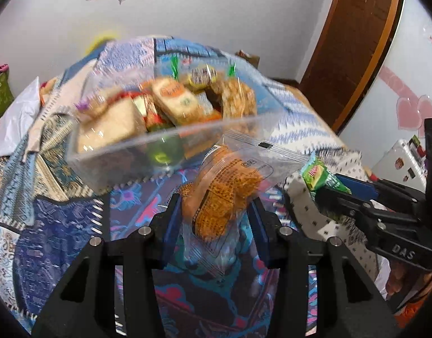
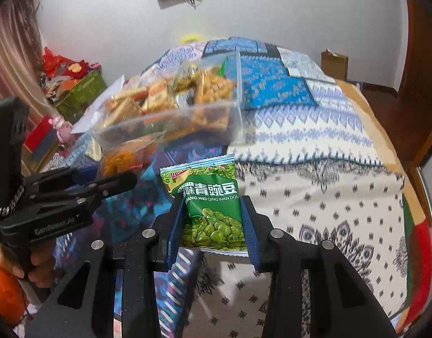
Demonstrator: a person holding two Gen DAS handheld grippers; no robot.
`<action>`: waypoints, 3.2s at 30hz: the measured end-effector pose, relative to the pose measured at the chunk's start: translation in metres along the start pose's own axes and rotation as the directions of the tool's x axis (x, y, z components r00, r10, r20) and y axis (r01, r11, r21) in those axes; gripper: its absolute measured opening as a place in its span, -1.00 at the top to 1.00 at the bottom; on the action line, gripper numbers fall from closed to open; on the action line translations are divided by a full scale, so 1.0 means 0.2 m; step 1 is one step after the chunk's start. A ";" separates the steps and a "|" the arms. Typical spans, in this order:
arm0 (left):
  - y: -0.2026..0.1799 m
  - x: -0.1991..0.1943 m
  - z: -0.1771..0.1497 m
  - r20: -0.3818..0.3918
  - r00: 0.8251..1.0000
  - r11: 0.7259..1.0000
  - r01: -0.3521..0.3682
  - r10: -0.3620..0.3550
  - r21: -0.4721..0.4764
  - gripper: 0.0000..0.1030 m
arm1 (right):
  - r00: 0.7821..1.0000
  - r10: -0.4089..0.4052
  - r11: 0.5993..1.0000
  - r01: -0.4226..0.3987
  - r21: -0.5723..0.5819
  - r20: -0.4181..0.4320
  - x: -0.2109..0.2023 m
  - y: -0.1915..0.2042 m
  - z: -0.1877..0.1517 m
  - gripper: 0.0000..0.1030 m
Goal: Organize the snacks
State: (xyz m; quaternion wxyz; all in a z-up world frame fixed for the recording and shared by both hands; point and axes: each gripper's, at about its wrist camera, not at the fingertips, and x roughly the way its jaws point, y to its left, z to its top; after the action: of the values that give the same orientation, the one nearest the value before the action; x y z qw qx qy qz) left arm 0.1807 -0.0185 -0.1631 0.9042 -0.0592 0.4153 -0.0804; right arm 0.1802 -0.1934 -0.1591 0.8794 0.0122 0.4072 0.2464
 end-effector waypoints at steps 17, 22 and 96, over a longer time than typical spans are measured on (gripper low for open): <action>0.18 -0.19 0.35 0.205 0.975 0.996 -0.072 0.082 -0.055 0.10 | 0.984 0.054 0.997 -0.045 -0.056 0.167 0.01 0.14 0.41 0.30; 0.23 -0.12 0.44 0.216 0.970 0.992 -0.099 0.113 -0.075 0.10 | 0.983 0.067 0.997 -0.058 -0.056 0.171 0.11 0.16 0.52 0.30; -0.03 -1.12 0.17 0.536 0.833 0.989 -0.139 0.140 -0.042 -0.94 | 0.879 0.056 0.991 0.009 -0.134 0.473 -0.75 0.42 0.31 -0.96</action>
State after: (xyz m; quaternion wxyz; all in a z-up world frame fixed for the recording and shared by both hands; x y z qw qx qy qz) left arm 0.0626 0.0201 0.0265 0.9876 -0.0496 0.1488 0.0058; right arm 0.1077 -0.1749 0.0075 0.9482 0.0191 0.1616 0.2728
